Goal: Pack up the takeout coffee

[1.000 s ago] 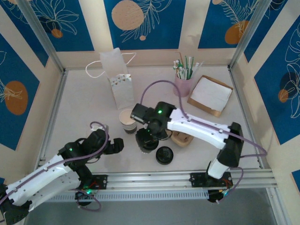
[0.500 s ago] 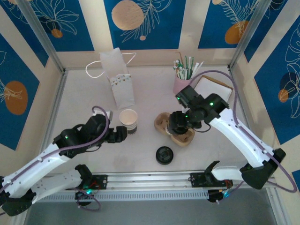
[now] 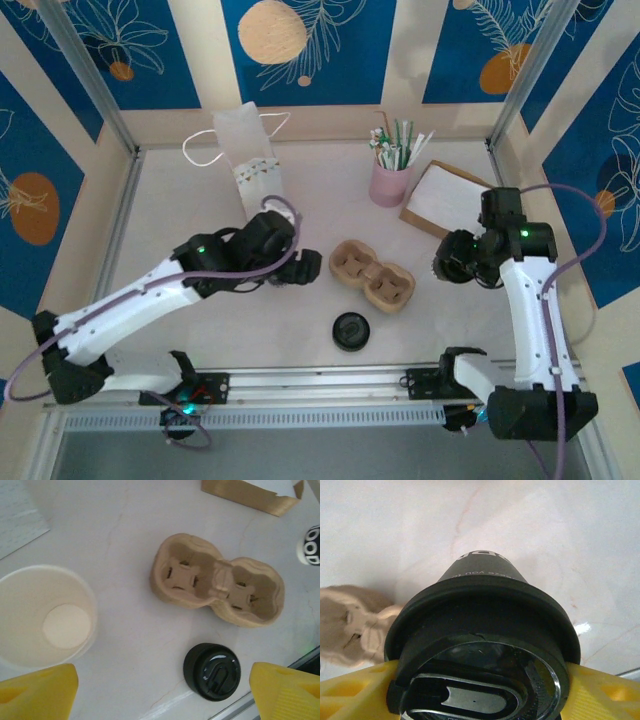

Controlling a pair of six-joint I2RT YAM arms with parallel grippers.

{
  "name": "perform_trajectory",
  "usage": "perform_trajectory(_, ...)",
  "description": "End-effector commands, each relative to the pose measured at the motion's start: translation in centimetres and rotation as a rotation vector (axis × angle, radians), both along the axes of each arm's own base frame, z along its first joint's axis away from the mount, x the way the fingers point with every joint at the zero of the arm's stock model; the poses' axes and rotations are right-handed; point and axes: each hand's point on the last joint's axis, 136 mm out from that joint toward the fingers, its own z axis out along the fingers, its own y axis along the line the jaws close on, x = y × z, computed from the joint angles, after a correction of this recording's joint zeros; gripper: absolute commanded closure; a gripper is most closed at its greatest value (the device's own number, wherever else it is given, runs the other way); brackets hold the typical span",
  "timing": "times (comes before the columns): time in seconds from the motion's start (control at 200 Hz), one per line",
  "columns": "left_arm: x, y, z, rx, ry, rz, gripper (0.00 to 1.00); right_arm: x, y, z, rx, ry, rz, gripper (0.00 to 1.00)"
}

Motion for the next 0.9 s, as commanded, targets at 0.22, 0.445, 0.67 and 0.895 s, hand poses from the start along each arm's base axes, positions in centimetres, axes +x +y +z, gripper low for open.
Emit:
perform_trajectory(0.22,1.0,-7.1,-3.7,0.032,0.077,-0.124,0.21,1.5,-1.5,-2.9,0.053,0.103,-0.042,0.25)
perform_trajectory(0.445,1.8,-7.7,-6.1,0.095,0.087,-0.125,0.23,1.6,-2.5,-4.3,0.004,0.193,-0.058,0.23)
perform_trajectory(0.67,2.8,-7.9,-8.0,0.134,0.093,-0.118,0.24,2.0,-2.5,-5.6,0.019,0.263,-0.05,0.2)
perform_trajectory(0.895,3.7,-8.1,-9.5,0.149,0.097,-0.105,0.27,2.2,-1.9,-6.5,0.047,0.298,-0.034,0.14)
